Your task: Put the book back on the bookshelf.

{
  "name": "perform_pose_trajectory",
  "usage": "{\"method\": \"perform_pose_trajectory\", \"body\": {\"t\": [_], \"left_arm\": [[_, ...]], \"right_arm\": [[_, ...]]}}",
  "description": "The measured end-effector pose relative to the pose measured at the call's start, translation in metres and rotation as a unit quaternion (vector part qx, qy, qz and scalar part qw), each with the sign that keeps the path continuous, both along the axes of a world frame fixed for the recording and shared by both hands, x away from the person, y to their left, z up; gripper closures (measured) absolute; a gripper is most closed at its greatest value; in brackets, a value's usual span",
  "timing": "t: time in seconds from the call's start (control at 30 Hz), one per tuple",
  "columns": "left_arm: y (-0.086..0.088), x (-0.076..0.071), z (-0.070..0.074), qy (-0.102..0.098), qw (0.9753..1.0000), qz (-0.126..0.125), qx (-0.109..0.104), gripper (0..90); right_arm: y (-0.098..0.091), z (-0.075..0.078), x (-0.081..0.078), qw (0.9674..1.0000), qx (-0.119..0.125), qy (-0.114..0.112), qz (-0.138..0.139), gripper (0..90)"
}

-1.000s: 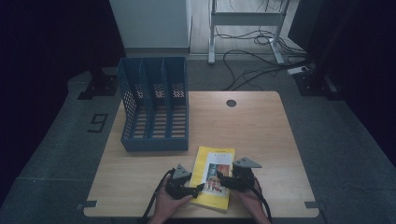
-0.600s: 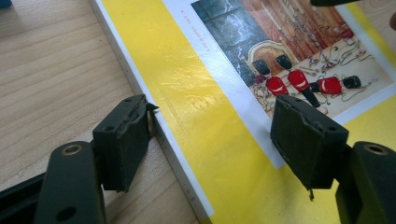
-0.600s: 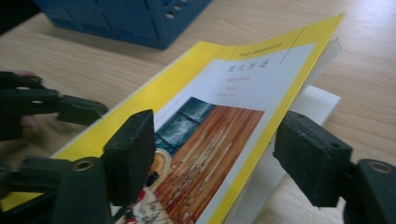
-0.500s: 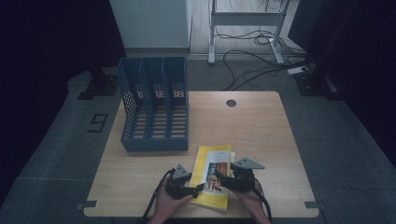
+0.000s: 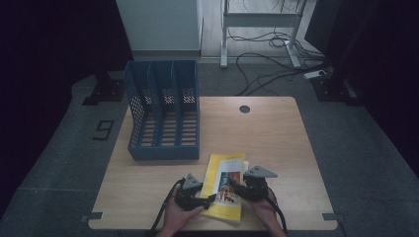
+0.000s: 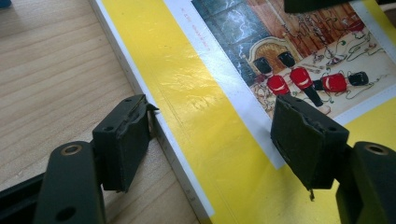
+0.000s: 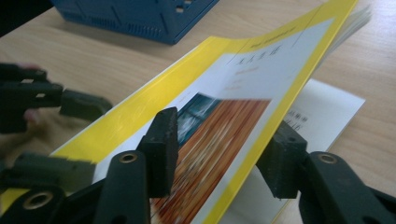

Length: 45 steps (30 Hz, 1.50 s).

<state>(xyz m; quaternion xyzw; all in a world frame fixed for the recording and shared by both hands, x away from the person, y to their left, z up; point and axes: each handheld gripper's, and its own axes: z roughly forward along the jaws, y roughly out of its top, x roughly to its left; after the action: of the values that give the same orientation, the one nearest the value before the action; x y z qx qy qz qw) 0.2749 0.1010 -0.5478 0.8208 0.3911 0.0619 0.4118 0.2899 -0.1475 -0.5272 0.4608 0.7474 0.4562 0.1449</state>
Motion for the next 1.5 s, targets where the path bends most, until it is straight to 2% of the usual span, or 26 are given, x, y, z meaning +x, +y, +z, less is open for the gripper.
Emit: {"method": "perform_pose_trajectory", "body": {"t": [0.1, 0.3, 0.37, 0.47, 0.87, 1.0, 1.23, 1.5], "left_arm": [[0.000, 0.000, 0.000, 0.000, 1.0000, -0.001, -0.002, 27.8], [0.000, 0.000, -0.001, 0.001, 1.0000, -0.001, -0.003, 27.9], [0.001, 0.001, -0.001, 0.001, 1.0000, -0.003, -0.003, 27.7], [0.000, 0.002, 0.000, 0.002, 1.0000, -0.003, -0.002, 27.5], [0.000, 0.004, 0.000, 0.003, 1.0000, -0.002, -0.002, 27.6], [-0.002, 0.004, 0.002, -0.008, 0.9999, 0.001, 0.006, 30.0], [-0.004, 0.013, 0.004, 0.002, 0.9999, 0.002, 0.010, 31.0], [-0.009, 0.030, 0.008, 0.004, 0.9999, 0.004, 0.009, 30.8]], "right_arm": [[0.000, 0.000, 0.007, 1.0000, 0.000, 0.005, -0.004, 54.5], [0.000, -0.002, 0.017, 0.9997, -0.024, 0.003, -0.010, 57.0], [-0.001, -0.003, 0.020, 0.9997, -0.022, 0.006, -0.010, 57.6], [-0.005, -0.004, 0.023, 0.9999, -0.009, 0.011, -0.007, 61.1], [-0.006, -0.003, 0.022, 0.9999, 0.000, 0.012, 0.012, 72.1], [-0.007, -0.002, 0.021, 0.9998, 0.010, 0.010, 0.012, 76.3], [-0.005, 0.001, 0.018, 0.9993, 0.037, 0.001, 0.006, 82.8], [-0.002, 0.005, 0.015, 0.9987, 0.049, -0.015, -0.003, 85.0]]}}
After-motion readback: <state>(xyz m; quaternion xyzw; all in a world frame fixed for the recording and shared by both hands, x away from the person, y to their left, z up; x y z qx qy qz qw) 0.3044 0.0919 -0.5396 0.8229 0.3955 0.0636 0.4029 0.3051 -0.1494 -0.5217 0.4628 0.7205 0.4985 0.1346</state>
